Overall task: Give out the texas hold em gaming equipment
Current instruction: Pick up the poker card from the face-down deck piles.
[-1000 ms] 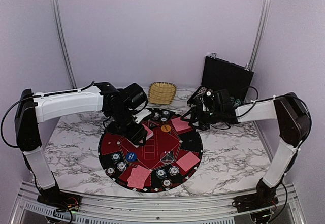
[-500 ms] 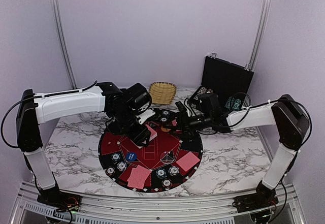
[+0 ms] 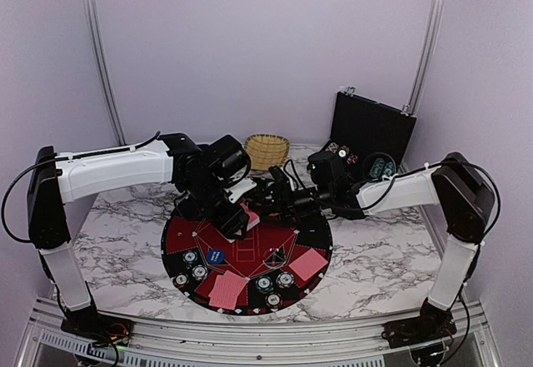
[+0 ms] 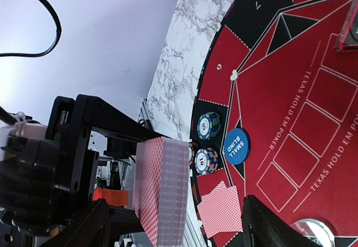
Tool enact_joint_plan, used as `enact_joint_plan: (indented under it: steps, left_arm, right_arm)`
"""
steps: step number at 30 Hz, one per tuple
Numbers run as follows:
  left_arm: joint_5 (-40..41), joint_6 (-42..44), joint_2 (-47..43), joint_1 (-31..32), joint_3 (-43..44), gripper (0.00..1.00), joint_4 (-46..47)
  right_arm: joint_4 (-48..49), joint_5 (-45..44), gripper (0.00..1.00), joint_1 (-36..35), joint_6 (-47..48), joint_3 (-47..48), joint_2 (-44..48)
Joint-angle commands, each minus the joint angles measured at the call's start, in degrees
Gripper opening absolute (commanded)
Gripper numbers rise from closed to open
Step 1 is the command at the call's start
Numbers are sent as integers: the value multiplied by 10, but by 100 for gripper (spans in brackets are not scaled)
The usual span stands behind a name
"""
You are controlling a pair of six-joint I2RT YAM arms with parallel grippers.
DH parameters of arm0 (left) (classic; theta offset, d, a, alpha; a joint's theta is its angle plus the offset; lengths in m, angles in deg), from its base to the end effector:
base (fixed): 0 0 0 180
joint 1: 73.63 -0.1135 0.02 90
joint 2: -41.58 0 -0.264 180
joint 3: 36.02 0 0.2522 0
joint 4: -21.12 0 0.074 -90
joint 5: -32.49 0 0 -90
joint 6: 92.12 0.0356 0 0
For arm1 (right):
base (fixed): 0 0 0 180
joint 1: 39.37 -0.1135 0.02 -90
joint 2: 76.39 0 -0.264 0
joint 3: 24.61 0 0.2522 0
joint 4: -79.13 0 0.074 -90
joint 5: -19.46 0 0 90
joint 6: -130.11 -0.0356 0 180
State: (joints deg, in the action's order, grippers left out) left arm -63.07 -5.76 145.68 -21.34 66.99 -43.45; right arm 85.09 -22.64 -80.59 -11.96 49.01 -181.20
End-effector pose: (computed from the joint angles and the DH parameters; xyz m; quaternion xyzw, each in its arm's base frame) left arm 0.2307 -0.3040 0.2650 0.4115 0.8855 -0.1406 0.1637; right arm 0.2773 0.2780 0.1964 -0.1435 0.7889 0.5913 0.0868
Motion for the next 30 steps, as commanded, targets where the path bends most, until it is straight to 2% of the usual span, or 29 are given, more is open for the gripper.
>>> enact_joint_plan:
  steps: [1,11,18,30]
  left_arm:
    - [-7,1,8,3,22,49,-8]
    - [-6,2,5,4,25,49,-7]
    - [2,3,-4,3,19,49,-8]
    - [6,2,-11,3,9,49,-8]
  right_arm:
    - [30,14,79,-17,-18,36,-22]
    - [34,11,76,-41,-25,57,-59]
    - [-25,-23,63,-38,16,60,-61]
    - [-29,-34,59,-18,24,38,-36]
